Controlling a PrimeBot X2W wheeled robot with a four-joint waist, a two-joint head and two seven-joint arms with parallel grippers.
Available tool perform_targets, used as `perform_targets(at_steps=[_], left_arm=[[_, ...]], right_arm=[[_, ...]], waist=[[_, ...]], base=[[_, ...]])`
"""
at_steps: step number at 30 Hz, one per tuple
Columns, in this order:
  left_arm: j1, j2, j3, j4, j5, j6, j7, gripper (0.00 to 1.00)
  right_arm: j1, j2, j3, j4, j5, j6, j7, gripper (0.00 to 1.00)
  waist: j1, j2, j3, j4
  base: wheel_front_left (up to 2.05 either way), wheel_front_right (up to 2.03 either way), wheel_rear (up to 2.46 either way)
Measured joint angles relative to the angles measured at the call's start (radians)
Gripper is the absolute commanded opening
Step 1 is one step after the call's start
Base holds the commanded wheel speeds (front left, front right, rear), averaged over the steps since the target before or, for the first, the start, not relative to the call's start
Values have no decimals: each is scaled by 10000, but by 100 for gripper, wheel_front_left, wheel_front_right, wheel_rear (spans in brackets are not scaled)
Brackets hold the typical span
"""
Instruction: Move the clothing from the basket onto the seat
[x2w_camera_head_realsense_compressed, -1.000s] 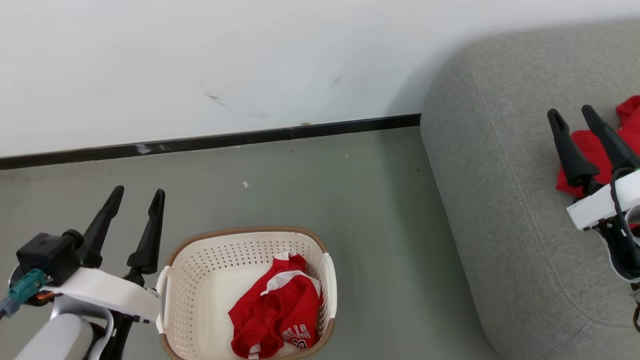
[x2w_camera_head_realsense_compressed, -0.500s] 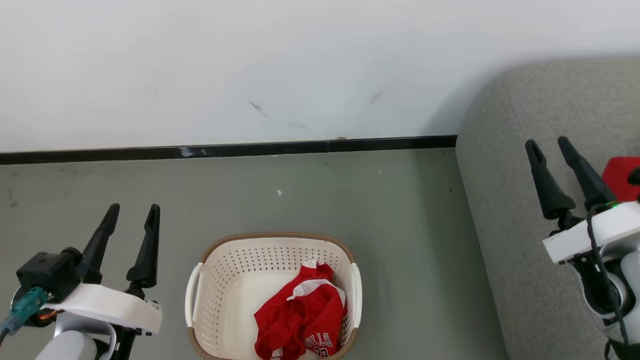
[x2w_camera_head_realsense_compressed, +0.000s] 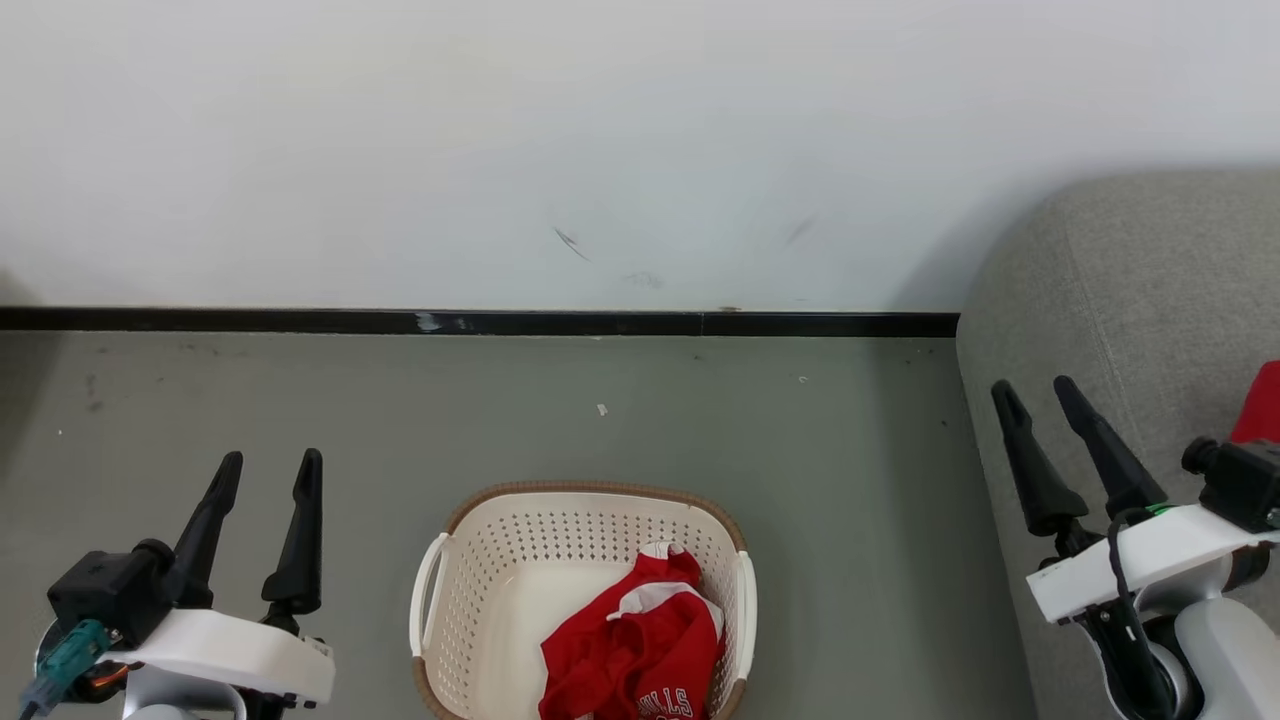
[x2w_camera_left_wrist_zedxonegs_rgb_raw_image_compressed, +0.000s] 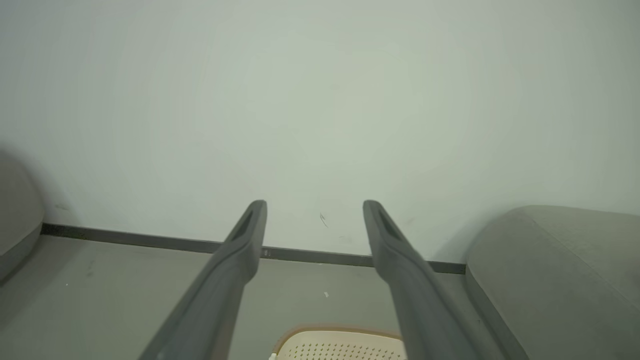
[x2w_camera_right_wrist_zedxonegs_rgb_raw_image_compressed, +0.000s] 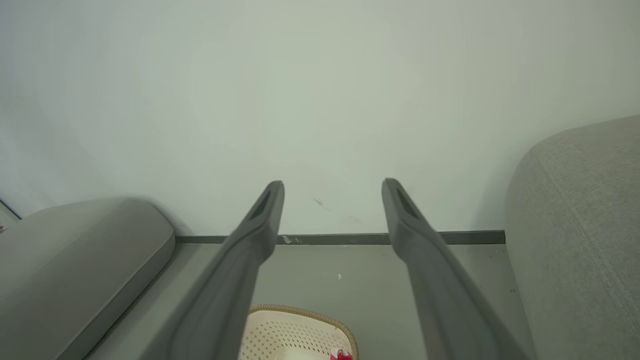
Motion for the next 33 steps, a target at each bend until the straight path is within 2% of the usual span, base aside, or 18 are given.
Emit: perform_targets(at_steps=[11,18,33], left_arm=[[349,-249,320,94,523,-48,0,100],[534,-571,476,105,644,-140,-17,100],[823,-782,901,100,1124,-324,-21,100]], right_arm=[[761,454,-130,-245,-681,0,-4,100],[1177,495,268,-240,-1262,0,-6,100],[1420,679,-566,-477,-1979,0,-8,100]], waist=[[0,0,-421,204],[0,0,-640,267],[0,0,-847,204]], base=[[0,0,0],[0,0,0],[0,0,0]])
